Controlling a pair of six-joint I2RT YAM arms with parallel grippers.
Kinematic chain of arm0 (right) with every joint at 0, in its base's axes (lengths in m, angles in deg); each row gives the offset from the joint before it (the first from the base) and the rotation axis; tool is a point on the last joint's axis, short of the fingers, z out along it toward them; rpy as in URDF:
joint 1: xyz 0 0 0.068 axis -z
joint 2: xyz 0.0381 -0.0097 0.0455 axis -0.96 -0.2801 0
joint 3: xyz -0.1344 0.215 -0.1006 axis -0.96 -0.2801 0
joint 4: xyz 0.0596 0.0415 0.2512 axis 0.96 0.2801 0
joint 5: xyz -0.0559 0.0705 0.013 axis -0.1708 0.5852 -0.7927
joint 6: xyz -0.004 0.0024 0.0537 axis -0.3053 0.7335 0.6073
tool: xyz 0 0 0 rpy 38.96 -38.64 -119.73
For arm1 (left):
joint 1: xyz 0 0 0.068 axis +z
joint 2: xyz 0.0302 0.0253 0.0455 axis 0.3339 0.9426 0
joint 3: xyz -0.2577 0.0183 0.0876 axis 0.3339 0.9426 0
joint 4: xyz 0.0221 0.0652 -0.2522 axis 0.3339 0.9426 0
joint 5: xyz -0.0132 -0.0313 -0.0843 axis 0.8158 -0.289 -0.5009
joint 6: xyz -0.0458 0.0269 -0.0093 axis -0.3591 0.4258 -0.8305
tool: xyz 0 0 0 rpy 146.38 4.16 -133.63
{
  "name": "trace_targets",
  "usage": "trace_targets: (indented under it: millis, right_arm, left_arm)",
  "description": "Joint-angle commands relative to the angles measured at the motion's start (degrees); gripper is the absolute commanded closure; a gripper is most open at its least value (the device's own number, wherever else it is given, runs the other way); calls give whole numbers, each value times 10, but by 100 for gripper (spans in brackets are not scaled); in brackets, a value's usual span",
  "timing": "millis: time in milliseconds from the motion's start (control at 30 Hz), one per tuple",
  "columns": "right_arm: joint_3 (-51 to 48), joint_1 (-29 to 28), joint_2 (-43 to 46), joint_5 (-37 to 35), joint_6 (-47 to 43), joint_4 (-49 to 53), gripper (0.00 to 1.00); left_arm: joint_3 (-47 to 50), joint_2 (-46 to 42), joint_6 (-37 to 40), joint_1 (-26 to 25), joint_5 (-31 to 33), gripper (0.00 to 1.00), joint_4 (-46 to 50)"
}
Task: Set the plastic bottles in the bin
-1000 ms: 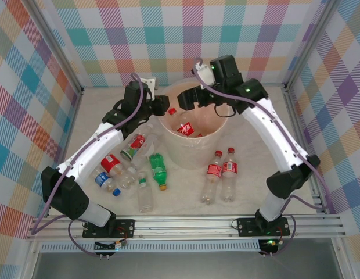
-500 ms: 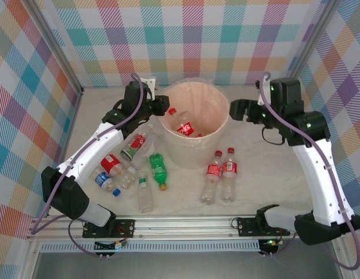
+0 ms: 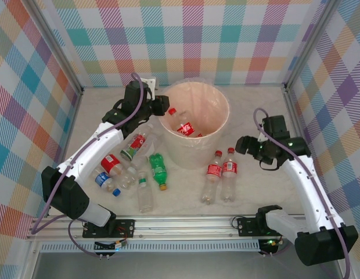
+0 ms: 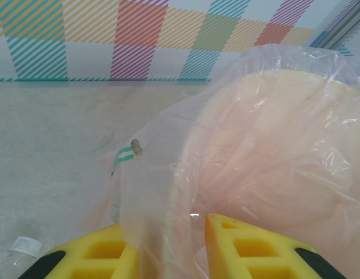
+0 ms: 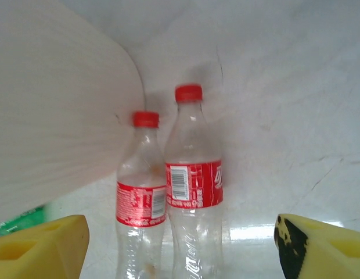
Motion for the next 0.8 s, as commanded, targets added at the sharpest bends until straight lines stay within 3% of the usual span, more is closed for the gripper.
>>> trace_targets:
  millis: [0,200,400,767]
  right_arm:
    - [-66,0,13,43,50,-59,15]
    - [-154,-25,-10,56,86,-143,10]
    - [-146,-33,-51,70,90,-170,6]
    - [-144,-80,-128,20,101,-202,10]
  left_arm:
    - [17,27,21,-17,-19,71,94]
    - [16,36,22,-17,-20,71,97]
    - [14,44,19,-18,-30,71,97]
    - [14,44,21,-17,-29,71,99]
